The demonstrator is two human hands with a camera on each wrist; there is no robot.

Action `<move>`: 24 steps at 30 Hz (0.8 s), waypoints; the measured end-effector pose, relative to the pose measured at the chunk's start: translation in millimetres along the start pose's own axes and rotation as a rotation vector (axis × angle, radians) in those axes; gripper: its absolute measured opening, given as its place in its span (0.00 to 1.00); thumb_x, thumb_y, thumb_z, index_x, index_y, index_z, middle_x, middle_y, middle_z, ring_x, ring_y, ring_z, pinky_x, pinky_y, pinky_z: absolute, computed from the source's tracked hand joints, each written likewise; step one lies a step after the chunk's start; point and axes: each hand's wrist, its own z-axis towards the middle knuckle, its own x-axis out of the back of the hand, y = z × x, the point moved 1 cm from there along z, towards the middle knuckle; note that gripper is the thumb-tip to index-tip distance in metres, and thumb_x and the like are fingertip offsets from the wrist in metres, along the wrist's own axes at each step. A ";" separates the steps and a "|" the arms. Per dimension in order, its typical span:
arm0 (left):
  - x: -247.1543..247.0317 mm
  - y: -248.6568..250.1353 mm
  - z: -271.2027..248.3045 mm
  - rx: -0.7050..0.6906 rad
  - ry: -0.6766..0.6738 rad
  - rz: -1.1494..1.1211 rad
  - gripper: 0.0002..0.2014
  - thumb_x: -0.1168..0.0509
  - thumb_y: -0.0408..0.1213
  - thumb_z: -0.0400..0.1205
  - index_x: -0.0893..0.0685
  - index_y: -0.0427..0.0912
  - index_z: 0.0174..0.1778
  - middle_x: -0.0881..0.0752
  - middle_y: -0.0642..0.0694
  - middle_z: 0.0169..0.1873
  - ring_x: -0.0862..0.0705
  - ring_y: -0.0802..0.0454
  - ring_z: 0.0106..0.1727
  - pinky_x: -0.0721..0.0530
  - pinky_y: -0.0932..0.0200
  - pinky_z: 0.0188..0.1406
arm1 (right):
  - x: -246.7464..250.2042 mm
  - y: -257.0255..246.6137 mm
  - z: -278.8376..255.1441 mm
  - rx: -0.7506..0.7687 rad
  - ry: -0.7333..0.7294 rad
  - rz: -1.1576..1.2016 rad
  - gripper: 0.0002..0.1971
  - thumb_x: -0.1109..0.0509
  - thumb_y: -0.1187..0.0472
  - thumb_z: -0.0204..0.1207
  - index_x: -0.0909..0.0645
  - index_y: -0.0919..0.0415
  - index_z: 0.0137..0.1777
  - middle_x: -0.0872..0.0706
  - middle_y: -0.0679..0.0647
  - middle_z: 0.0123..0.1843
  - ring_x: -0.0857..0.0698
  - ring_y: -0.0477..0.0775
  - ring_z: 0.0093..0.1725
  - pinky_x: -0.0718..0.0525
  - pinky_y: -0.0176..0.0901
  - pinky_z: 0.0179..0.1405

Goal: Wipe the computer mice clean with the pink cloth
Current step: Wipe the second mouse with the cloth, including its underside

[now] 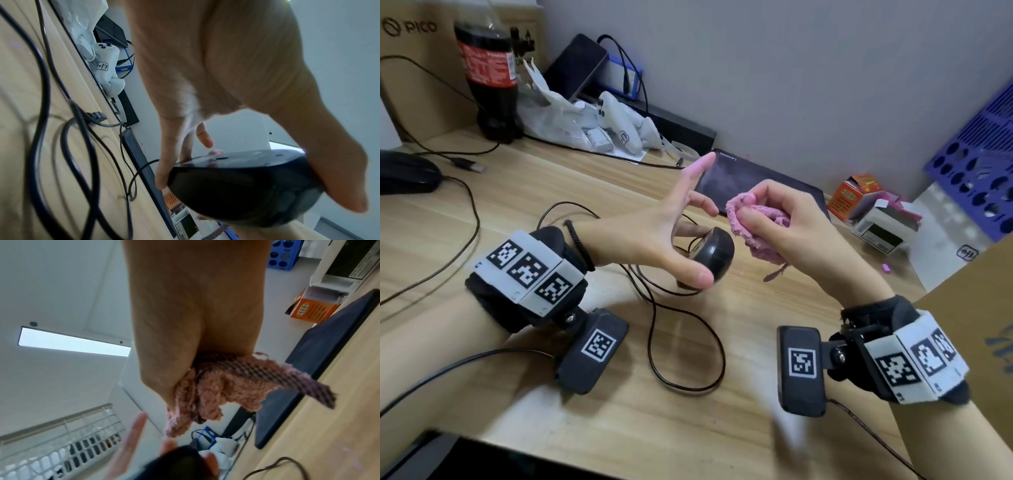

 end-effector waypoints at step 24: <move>4.2 -0.4 0.3 -0.042 0.110 -0.109 0.66 0.21 0.39 0.58 0.61 0.65 0.82 0.34 0.37 0.76 0.16 0.44 0.67 0.17 0.50 0.65 | -11.3 -30.1 -4.8 0.165 -0.077 0.008 0.03 0.29 0.63 0.79 0.19 0.62 0.50 0.14 0.56 0.38 0.18 0.46 0.34 0.17 0.37 0.32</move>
